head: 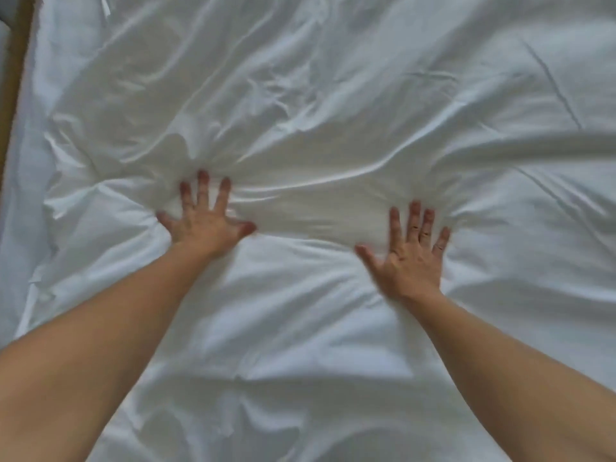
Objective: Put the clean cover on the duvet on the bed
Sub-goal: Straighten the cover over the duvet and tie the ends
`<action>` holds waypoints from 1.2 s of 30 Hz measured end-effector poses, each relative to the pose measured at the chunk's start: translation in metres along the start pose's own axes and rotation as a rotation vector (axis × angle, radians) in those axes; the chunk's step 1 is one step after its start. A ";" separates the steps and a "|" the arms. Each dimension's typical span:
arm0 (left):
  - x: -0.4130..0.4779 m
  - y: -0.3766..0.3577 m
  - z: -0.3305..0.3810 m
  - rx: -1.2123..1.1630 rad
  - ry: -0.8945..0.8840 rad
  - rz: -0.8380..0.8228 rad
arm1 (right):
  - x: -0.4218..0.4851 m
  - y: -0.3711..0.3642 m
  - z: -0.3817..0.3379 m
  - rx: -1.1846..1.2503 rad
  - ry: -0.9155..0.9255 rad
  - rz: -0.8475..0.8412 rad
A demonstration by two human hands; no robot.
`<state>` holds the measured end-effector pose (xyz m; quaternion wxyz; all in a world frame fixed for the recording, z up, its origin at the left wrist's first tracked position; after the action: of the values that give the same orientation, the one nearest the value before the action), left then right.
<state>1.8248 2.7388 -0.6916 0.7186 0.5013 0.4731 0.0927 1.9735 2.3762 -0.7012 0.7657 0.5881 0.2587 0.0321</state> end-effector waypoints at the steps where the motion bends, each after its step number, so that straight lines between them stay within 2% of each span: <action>1: -0.010 -0.004 0.009 -0.025 0.051 -0.004 | -0.011 -0.009 0.022 0.002 -0.033 -0.023; 3: -0.049 -0.021 0.047 -0.072 0.023 0.046 | -0.032 -0.025 0.052 0.025 -0.063 -0.036; 6: -0.151 -0.097 0.140 -0.053 -0.305 0.004 | -0.056 -0.041 0.077 0.039 -0.027 -0.006; 9: -0.251 -0.190 0.212 0.133 -0.549 -0.096 | -0.082 -0.061 0.110 0.032 0.051 -0.001; 11: -0.273 -0.211 0.226 0.180 -0.564 -0.091 | -0.106 -0.079 0.152 0.041 0.043 -0.021; 16: -0.273 -0.209 0.250 0.145 -0.348 -0.087 | -0.162 -0.117 0.292 0.020 -0.161 -0.120; 17: -0.283 -0.213 0.278 0.125 -0.374 -0.109 | -0.168 -0.121 0.316 0.051 -0.199 -0.140; 21: -0.350 -0.270 0.427 0.237 -0.710 -0.247 | -0.188 -0.145 0.414 0.175 -0.403 -0.191; 24: -0.362 -0.299 0.513 0.271 -0.692 -0.227 | -0.198 -0.168 0.494 0.232 -0.551 -0.199; 26: -0.363 -0.310 0.560 0.250 -0.674 -0.205 | -0.206 -0.177 0.539 0.285 -0.618 -0.145; 28: -0.363 -0.319 0.600 0.235 -0.660 -0.193 | -0.220 -0.178 0.575 0.341 -0.704 0.020; 29: -0.364 -0.322 0.616 0.232 -0.653 -0.193 | -0.233 -0.178 0.592 0.403 -0.810 0.147; 31: -0.367 -0.327 0.637 0.245 -0.640 -0.194 | -0.275 -0.202 0.625 0.706 -1.240 0.365; 32: -0.368 -0.327 0.643 0.258 -0.630 -0.187 | -0.293 -0.225 0.629 1.042 -1.486 0.391; 33: -0.370 -0.326 0.646 0.262 -0.617 -0.179 | -0.295 -0.249 0.619 1.528 -1.630 0.352; 34: -0.375 -0.325 0.646 0.257 -0.613 -0.169 | -0.284 -0.264 0.602 2.020 -1.596 0.267; 35: -0.383 -0.323 0.645 0.242 -0.636 -0.151 | -0.271 -0.263 0.587 2.387 -1.443 0.192; 36: -0.394 -0.323 0.642 0.212 -0.687 -0.118 | -0.263 -0.259 0.577 2.579 -1.279 0.132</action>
<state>2.0002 1.9385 -0.6893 0.7839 0.5466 0.2390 -0.1723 1.9307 1.6936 -0.7440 -0.3101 0.7815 -0.3016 -0.4496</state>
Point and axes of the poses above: each hand's wrist, its own x-axis towards the middle knuckle, its own y-axis out of the back of the hand, z = x × y, the point moved 8 cm from there along x, towards the middle knuckle, and after that the axes turned 10 degrees about -x, right-handed, at the moved point
